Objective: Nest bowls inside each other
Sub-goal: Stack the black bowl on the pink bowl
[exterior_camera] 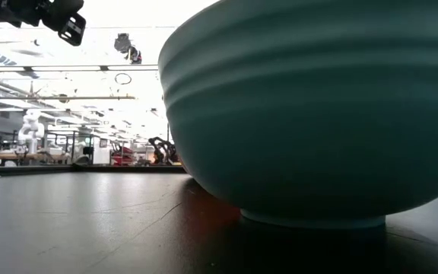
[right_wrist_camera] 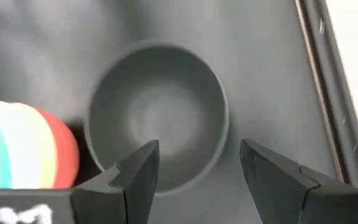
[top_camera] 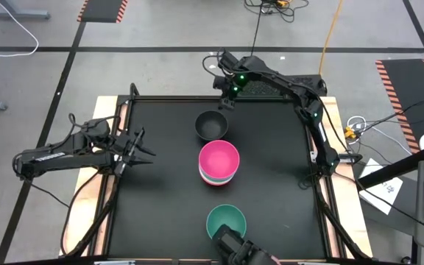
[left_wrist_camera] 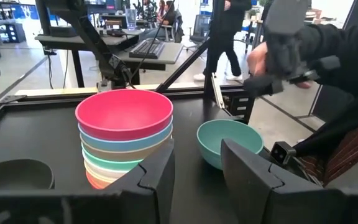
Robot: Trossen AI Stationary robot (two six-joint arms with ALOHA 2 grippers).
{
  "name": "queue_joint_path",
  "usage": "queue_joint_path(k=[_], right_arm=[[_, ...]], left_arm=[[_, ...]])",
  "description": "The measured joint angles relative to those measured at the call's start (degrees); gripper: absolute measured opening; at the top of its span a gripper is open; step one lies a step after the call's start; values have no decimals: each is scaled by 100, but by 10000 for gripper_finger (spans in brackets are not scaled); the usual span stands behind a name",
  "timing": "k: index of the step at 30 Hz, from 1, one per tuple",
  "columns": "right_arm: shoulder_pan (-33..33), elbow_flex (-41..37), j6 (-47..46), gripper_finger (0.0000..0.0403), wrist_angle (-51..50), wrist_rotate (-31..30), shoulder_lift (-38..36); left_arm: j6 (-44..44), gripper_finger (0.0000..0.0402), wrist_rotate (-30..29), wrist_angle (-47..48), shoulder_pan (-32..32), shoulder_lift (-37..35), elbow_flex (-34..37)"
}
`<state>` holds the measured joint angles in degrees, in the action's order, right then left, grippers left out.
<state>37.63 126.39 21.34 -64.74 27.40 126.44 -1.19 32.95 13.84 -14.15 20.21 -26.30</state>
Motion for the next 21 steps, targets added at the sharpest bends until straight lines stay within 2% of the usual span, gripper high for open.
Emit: queue_joint_path(k=[7, 15, 21], right_arm=[[61, -7, -15, 215, -229, -30, 377], [-68, -9, 57, 215, 1, 552, 366], [-112, -11, 42, 215, 42, 560, 412]], left_arm=[[0, 134, 1, 6, 0, 0, 0], [-2, 134, 4, 48, 0, 0, 0], [-2, 134, 7, 58, 0, 0, 0]])
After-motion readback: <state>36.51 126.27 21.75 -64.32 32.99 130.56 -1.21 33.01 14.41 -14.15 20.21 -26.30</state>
